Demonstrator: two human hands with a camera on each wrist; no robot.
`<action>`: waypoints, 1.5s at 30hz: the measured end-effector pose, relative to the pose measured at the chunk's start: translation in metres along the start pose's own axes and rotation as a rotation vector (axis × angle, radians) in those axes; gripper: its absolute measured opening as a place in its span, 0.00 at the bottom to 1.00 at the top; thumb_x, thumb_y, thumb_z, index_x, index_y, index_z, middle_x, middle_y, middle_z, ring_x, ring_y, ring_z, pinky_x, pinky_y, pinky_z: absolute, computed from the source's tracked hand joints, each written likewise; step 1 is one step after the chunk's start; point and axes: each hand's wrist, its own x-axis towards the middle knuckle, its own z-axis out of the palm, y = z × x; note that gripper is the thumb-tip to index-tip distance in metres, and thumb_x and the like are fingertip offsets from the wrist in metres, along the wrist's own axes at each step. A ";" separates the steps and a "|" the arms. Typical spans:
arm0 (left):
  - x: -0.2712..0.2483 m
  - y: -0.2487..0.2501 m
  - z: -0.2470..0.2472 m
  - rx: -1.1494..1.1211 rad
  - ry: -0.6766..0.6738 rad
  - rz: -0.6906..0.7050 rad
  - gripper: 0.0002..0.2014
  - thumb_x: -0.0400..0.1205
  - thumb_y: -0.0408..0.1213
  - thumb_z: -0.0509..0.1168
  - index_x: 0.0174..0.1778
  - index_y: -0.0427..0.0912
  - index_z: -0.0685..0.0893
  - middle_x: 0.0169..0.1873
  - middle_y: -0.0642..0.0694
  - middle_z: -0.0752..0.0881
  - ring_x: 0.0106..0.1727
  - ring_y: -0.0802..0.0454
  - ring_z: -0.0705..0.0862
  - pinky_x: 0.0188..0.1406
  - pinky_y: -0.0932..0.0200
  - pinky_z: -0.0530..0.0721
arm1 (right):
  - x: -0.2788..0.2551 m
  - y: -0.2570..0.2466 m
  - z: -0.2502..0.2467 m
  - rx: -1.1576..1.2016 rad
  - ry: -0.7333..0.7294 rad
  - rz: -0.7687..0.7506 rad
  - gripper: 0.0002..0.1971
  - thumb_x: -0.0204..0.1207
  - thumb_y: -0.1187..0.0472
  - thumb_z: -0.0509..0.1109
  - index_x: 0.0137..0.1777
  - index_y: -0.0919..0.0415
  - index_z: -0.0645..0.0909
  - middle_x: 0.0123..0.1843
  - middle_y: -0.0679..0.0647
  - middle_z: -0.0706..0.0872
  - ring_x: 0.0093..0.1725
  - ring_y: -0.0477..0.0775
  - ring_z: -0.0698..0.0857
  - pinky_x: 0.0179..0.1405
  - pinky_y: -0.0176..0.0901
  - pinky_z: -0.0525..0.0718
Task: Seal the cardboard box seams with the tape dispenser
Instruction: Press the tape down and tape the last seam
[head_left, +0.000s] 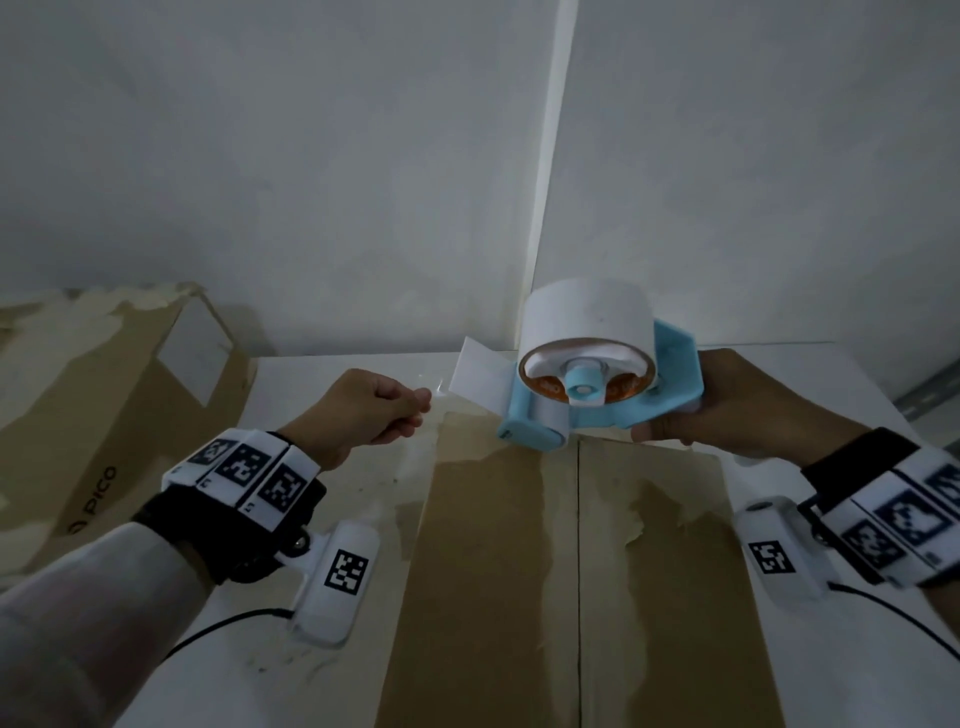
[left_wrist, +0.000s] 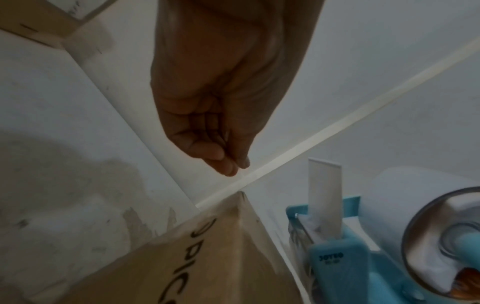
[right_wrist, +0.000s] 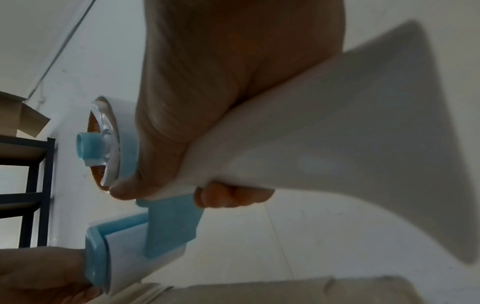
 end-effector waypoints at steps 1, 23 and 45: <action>0.000 -0.001 -0.001 -0.002 0.003 0.000 0.09 0.79 0.38 0.66 0.40 0.36 0.86 0.31 0.44 0.85 0.22 0.65 0.82 0.22 0.76 0.78 | 0.002 -0.001 0.000 0.001 0.000 0.000 0.17 0.62 0.72 0.78 0.40 0.49 0.81 0.29 0.29 0.87 0.29 0.29 0.83 0.24 0.19 0.75; 0.010 -0.017 0.010 0.012 -0.208 -0.131 0.08 0.81 0.36 0.63 0.41 0.37 0.85 0.34 0.45 0.85 0.36 0.57 0.82 0.34 0.70 0.81 | 0.007 0.011 0.002 -0.008 -0.018 0.075 0.15 0.61 0.68 0.79 0.40 0.47 0.81 0.29 0.30 0.87 0.30 0.30 0.84 0.25 0.22 0.78; -0.019 0.013 0.024 0.391 -0.178 -0.039 0.23 0.83 0.53 0.53 0.57 0.36 0.78 0.53 0.39 0.81 0.51 0.47 0.81 0.48 0.54 0.79 | 0.004 0.022 0.002 0.006 -0.028 0.073 0.17 0.61 0.68 0.79 0.42 0.45 0.82 0.32 0.30 0.88 0.33 0.31 0.85 0.27 0.24 0.80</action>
